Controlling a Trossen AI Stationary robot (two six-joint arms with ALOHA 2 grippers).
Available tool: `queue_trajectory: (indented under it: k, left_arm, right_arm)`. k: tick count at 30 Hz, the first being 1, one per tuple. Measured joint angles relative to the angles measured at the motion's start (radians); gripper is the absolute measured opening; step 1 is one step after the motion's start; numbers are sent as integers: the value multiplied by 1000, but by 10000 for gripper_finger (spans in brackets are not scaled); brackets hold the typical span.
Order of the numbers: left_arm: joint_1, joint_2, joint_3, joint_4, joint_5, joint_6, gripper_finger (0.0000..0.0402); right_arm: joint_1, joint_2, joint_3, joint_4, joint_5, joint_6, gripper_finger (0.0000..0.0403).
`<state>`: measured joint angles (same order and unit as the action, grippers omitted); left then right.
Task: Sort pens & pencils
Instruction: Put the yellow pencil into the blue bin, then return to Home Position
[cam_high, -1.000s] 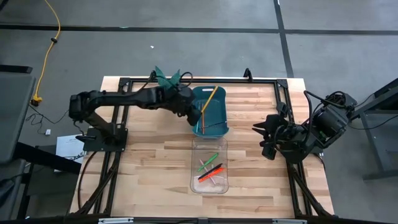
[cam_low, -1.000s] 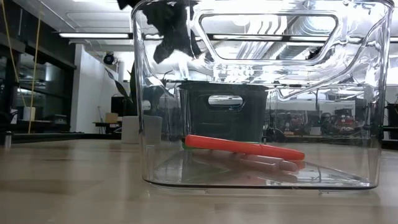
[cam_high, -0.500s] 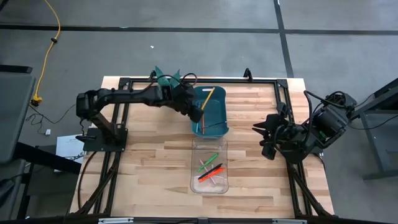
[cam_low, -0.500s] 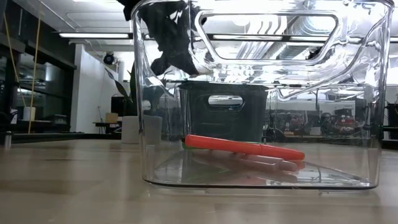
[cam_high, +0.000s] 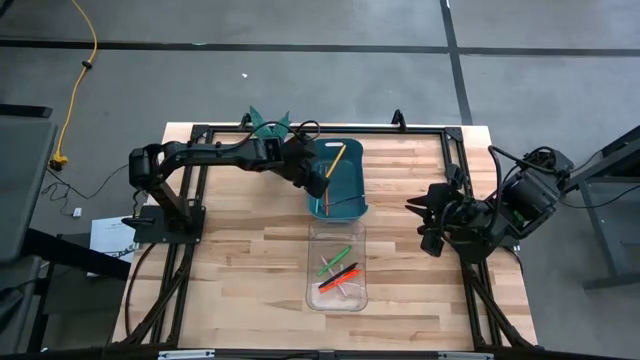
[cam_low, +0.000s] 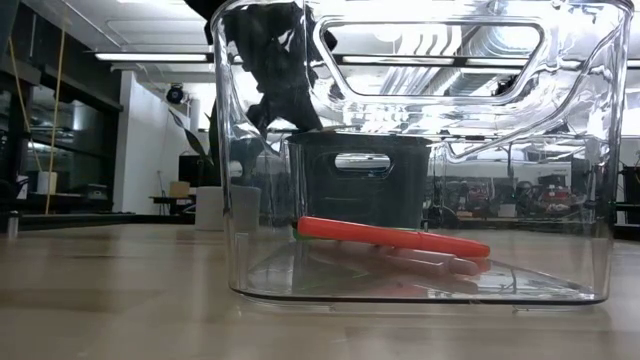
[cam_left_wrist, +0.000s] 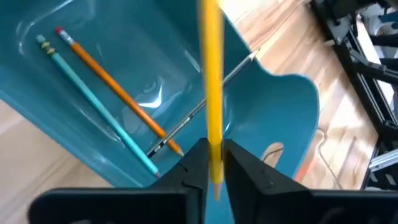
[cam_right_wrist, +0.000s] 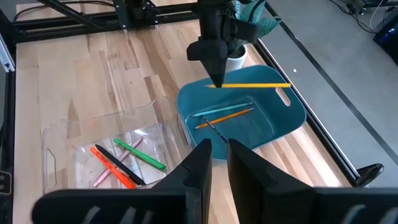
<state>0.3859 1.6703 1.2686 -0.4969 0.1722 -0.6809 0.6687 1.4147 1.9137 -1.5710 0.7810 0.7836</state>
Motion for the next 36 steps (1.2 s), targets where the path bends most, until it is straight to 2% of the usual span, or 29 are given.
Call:
queue_trajectory:
  k: [9,13,18,22,29,36]
  left_arm:
    - [0,0,0,33,14,11,130]
    - [-8,-3,0,55,45,106,148]
    - [-63,-82,18,96,73,242,151]
    - [-123,-189,51,158,43,312,152]
    - [-228,-445,95,153,-91,438,152]
    - [-365,-705,97,79,-239,570,152]
  right_arm:
    - [0,0,0,0,0,1,41]
    - [0,0,0,0,0,1,41]
    - [0,0,0,0,-1,-6,41]
    - [0,-1,0,9,0,-6,41]
    - [23,-58,0,87,11,21,41]
    - [126,-187,2,367,210,-76,41]
